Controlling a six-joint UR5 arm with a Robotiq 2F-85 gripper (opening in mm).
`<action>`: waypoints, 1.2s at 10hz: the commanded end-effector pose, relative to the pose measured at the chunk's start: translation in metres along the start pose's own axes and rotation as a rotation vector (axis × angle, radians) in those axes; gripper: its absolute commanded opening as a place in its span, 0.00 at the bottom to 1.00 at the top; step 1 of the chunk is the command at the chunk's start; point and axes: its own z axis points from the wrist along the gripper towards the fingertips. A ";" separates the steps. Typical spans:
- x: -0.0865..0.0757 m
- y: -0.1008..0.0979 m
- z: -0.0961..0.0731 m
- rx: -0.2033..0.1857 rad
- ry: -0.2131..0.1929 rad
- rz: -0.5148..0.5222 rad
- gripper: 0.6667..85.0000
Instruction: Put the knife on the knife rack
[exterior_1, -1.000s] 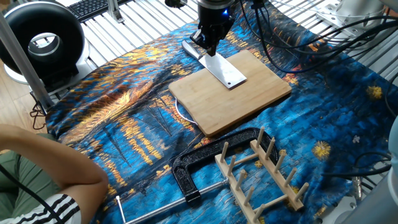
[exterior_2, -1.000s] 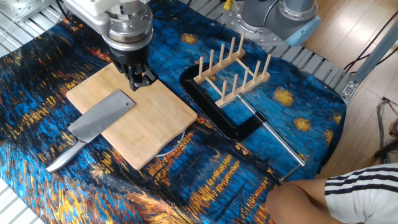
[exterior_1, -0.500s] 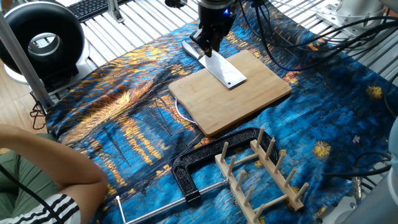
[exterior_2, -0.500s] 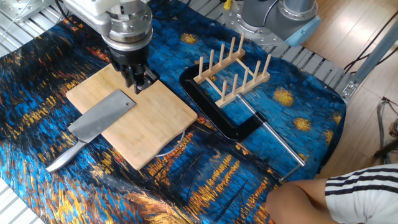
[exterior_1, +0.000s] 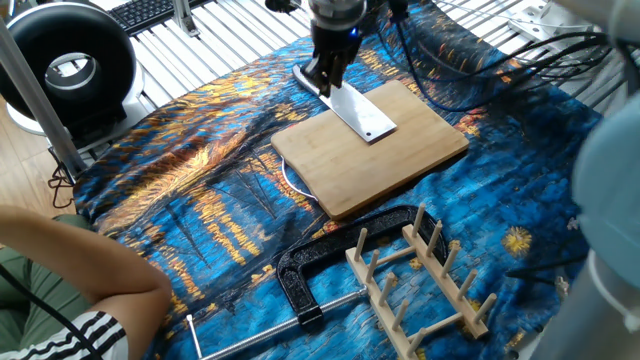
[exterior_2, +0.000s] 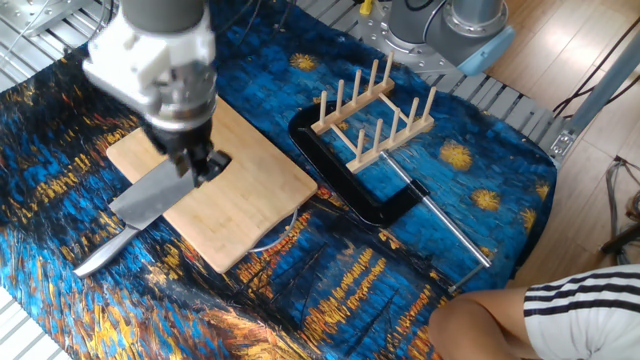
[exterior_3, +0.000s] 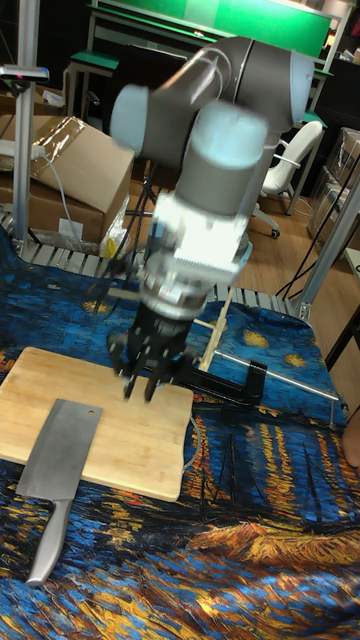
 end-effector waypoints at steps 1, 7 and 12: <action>-0.008 -0.020 0.025 0.045 -0.010 -0.039 0.40; -0.015 -0.025 0.025 0.065 -0.038 0.030 0.51; -0.082 -0.051 0.057 0.043 -0.042 -0.106 0.58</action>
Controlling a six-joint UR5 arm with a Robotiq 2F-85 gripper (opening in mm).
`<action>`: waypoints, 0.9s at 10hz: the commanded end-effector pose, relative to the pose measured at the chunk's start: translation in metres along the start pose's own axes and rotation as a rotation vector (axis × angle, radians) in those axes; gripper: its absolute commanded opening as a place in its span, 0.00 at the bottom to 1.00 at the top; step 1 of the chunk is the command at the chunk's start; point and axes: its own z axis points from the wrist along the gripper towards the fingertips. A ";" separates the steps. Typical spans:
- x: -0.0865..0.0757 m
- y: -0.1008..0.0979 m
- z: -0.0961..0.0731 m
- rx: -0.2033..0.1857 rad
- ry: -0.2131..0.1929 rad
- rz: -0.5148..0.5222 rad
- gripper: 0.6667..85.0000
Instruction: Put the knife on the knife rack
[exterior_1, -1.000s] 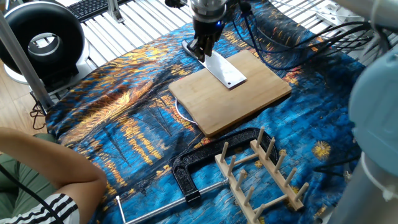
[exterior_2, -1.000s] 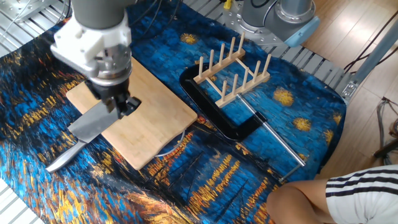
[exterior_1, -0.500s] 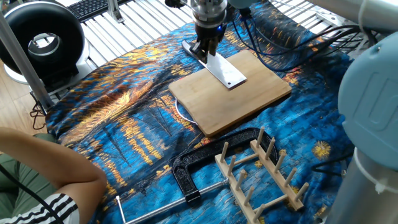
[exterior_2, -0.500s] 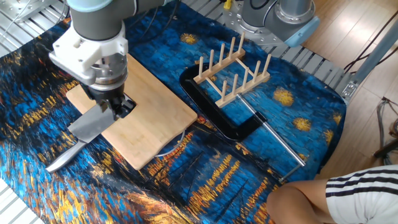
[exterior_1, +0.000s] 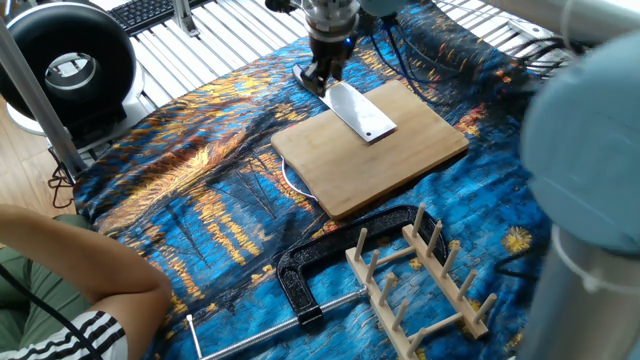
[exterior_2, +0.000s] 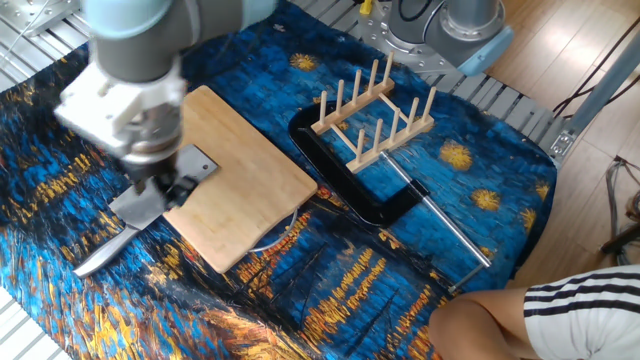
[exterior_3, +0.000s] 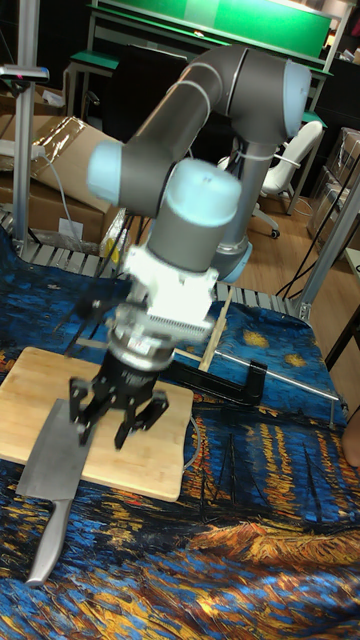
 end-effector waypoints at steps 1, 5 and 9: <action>-0.040 -0.018 0.019 -0.017 -0.010 -0.048 0.58; -0.048 -0.018 0.028 -0.009 -0.010 -0.023 0.58; -0.031 -0.031 0.028 0.043 0.053 0.072 0.58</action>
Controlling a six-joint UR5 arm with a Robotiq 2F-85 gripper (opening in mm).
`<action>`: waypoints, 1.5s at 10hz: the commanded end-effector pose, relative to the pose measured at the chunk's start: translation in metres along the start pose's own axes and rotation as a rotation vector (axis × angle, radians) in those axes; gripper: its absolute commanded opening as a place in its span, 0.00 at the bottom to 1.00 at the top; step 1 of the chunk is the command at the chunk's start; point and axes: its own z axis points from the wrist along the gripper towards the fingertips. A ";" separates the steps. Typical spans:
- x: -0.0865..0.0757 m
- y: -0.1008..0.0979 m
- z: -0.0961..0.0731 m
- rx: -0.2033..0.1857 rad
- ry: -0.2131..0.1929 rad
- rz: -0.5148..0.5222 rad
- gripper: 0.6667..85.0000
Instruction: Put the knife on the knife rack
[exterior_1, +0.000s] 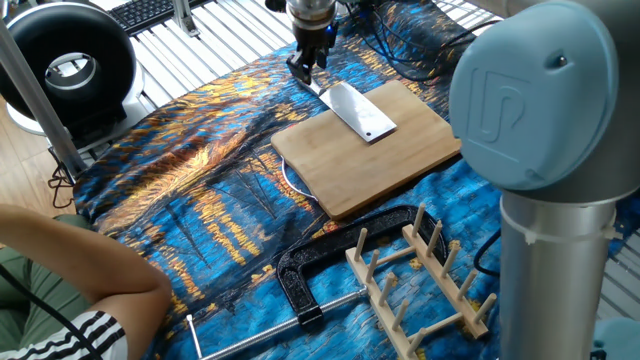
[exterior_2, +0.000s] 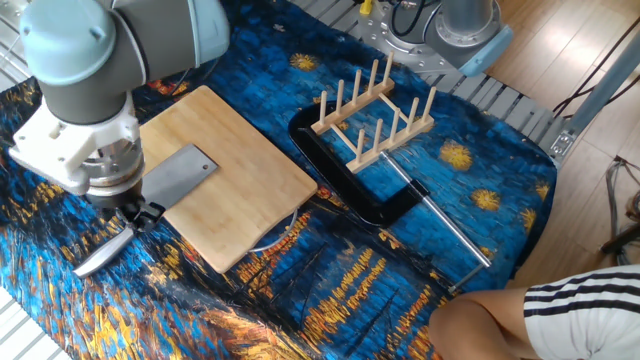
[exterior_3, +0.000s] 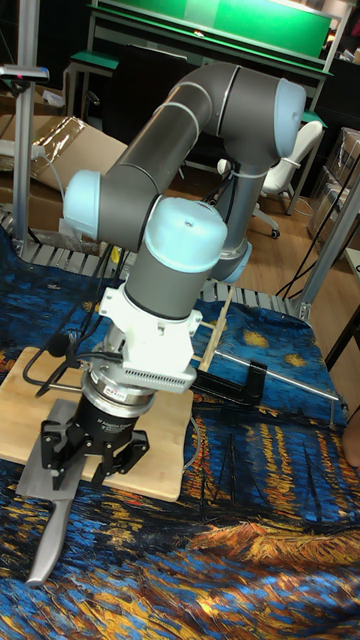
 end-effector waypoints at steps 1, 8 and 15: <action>0.005 -0.007 0.001 0.022 0.024 0.076 0.58; -0.003 0.001 0.001 -0.012 -0.004 0.171 0.59; 0.014 0.009 0.000 -0.038 0.064 0.117 0.61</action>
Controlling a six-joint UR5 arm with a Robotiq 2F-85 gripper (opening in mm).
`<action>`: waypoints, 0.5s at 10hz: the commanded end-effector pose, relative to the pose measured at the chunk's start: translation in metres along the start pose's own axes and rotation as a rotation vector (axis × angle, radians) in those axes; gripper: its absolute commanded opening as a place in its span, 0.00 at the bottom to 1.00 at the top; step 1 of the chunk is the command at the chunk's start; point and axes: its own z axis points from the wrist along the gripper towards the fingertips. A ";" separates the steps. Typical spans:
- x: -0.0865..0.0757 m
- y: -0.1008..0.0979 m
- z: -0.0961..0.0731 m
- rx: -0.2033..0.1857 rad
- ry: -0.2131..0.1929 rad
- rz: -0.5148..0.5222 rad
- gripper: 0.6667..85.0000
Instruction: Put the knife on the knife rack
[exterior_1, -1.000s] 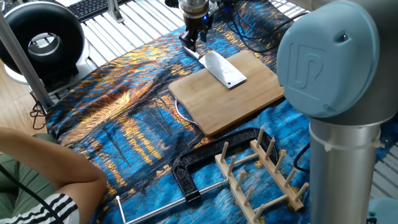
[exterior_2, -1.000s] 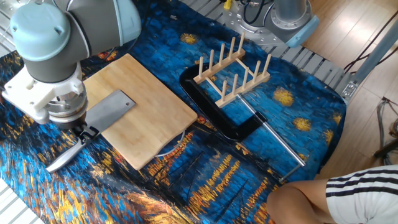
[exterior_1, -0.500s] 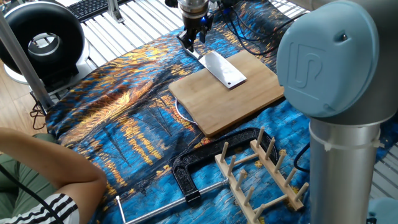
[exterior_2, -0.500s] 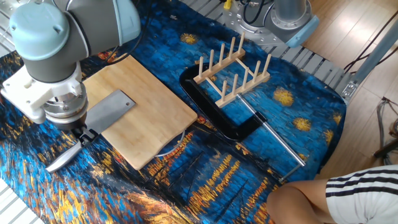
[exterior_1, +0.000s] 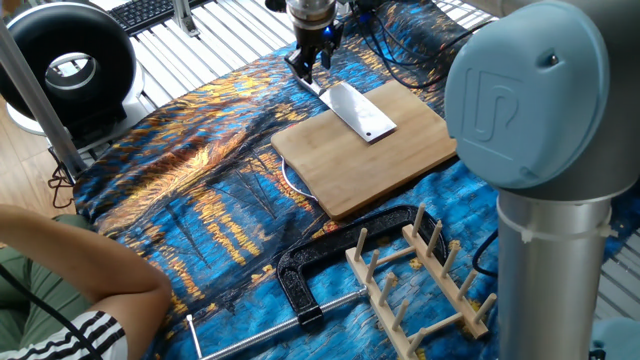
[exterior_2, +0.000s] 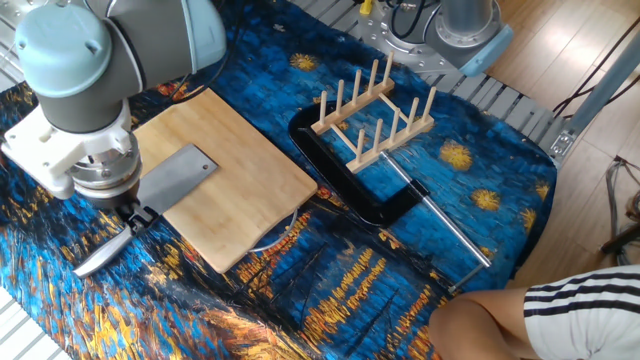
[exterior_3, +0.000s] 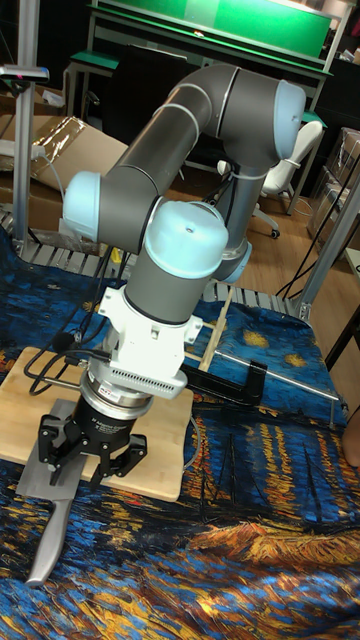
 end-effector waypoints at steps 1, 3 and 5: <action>0.008 -0.002 -0.001 0.004 0.030 0.021 0.62; 0.004 -0.007 -0.001 0.022 0.015 0.046 0.62; 0.007 0.000 0.007 0.042 0.011 0.066 0.61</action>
